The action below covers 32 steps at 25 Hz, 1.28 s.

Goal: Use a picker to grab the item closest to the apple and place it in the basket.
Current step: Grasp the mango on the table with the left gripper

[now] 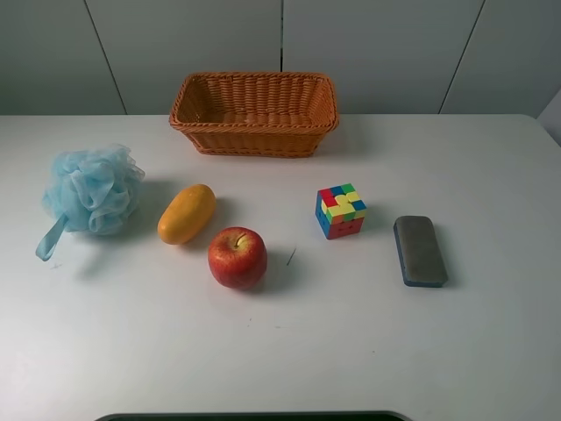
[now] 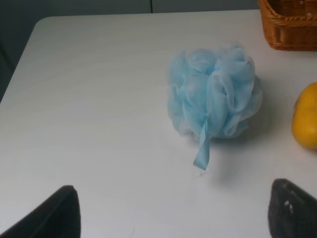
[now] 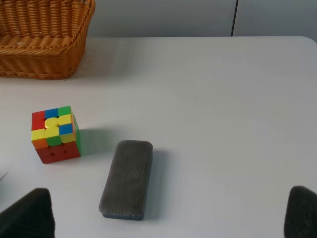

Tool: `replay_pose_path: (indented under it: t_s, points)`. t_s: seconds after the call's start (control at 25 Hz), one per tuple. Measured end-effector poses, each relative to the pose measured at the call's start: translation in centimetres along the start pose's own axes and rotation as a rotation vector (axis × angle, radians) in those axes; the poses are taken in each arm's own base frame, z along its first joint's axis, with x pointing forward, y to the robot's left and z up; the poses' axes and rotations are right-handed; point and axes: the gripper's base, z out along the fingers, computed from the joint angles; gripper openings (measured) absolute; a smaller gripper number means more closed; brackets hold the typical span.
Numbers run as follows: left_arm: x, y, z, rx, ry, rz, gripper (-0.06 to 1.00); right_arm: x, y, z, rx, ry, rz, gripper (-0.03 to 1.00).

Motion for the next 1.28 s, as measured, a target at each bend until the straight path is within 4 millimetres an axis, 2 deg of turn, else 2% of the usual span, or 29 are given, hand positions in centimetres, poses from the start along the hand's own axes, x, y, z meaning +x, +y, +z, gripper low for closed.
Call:
replay_pose_path:
  t_s: [0.84,0.96,1.08,1.2,1.28]
  points:
    - [-0.2,0.0,-0.4,0.004,0.011,-0.002,0.73,0.0,0.0,0.0,0.000,0.000,0.000,0.70]
    - [-1.7,0.0,-0.9,-0.002,0.056,-0.038,0.73,0.0,0.0,0.0,0.000,0.000,0.000,0.70]
    - [-4.2,0.1,-0.9,-0.015,0.119,-0.045,0.73,0.0,0.0,0.0,0.000,0.000,0.000,0.70]
    - [-7.1,0.1,0.0,-0.024,0.209,-0.045,0.73,0.0,0.0,0.0,0.000,0.000,0.000,0.70]
    - [-9.3,0.1,1.4,-0.028,0.277,-0.044,0.73,0.0,0.0,0.0,0.000,0.000,0.000,0.70]
